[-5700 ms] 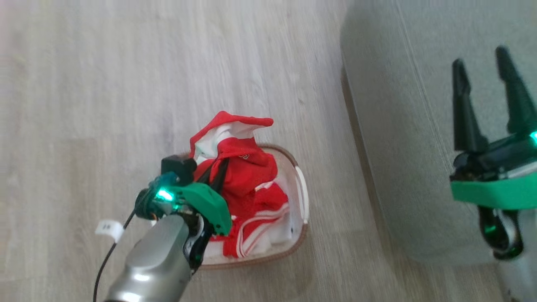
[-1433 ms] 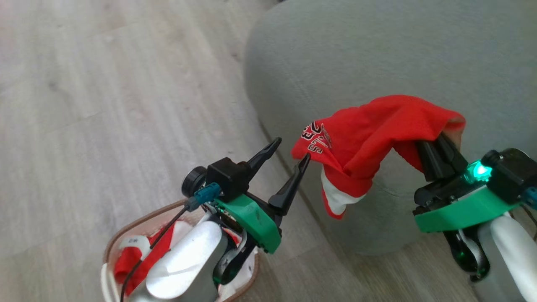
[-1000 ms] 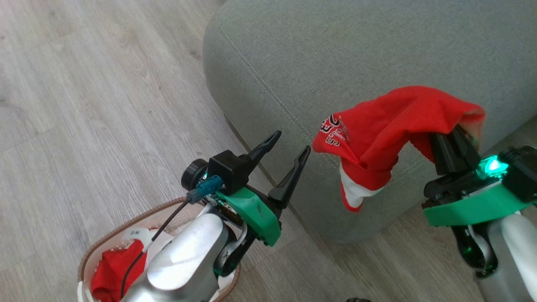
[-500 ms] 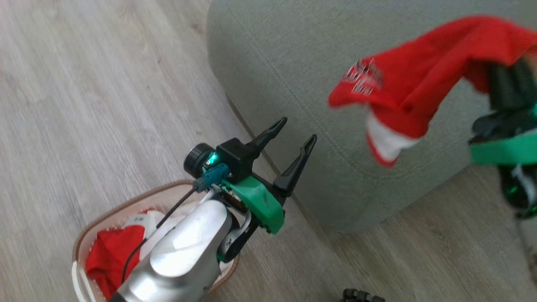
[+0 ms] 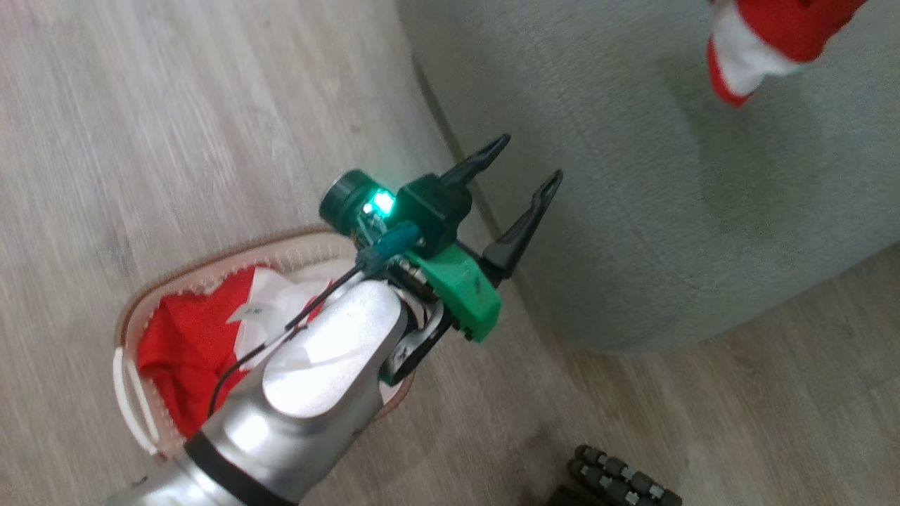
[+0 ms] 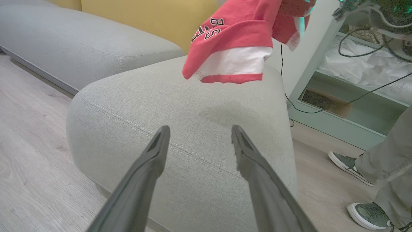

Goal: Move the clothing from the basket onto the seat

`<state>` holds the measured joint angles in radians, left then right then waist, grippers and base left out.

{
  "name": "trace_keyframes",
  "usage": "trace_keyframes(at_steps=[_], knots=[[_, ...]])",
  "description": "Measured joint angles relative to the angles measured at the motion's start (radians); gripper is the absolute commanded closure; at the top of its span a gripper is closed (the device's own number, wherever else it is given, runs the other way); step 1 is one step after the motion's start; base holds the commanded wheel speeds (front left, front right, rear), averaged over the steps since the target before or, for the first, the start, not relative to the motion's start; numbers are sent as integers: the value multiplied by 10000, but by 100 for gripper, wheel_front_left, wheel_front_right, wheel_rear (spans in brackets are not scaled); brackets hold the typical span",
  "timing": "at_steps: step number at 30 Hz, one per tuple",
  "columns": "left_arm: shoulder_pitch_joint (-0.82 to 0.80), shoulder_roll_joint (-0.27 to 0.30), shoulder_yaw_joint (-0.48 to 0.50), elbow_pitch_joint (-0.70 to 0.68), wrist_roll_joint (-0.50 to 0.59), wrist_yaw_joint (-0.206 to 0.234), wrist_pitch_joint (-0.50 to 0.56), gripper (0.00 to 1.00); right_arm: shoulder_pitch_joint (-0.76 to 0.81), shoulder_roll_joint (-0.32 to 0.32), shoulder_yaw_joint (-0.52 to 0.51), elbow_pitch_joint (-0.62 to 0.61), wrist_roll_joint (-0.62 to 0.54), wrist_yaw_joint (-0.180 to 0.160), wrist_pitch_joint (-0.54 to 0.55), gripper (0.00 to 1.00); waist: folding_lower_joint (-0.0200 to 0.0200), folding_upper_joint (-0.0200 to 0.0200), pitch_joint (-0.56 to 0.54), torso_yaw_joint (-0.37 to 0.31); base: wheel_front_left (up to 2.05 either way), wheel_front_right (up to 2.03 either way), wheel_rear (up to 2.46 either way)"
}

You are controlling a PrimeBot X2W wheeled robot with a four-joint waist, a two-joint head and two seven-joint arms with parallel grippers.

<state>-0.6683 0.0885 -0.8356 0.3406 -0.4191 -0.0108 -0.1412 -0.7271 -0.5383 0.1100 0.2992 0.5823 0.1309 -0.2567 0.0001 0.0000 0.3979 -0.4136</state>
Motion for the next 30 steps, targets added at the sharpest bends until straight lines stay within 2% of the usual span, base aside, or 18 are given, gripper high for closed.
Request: trace_keyframes(at_steps=[14,20,27,28,29,30], knots=[[-1175,-184,-414,59,360,320,251,0,-2132,-1101,-142,2182,144,0,0,100,2,0,2116,1259,0,0,0],[-1299,-219,-537,81,376,523,165,0,-2154,-1258,1262,3944,100,2,0,100,1,0,2536,1832,0,0,0],[-1298,-253,-571,127,297,560,69,0,-2400,-1442,3795,5900,1122,2,238,100,0,0,2356,1921,0,0,0],[-1295,-253,-569,136,274,568,67,0,-2513,-1471,4211,5967,1338,2,407,71,0,0,2320,1908,0,0,0],[-1295,-251,-569,144,274,585,67,0,-2625,-1488,4556,5960,1553,2,430,11,0,0,2288,1892,0,0,0],[-1295,-253,-571,146,274,616,67,0,-2758,-1496,4830,5969,1795,2,428,0,0,0,2260,1875,0,0,0]])
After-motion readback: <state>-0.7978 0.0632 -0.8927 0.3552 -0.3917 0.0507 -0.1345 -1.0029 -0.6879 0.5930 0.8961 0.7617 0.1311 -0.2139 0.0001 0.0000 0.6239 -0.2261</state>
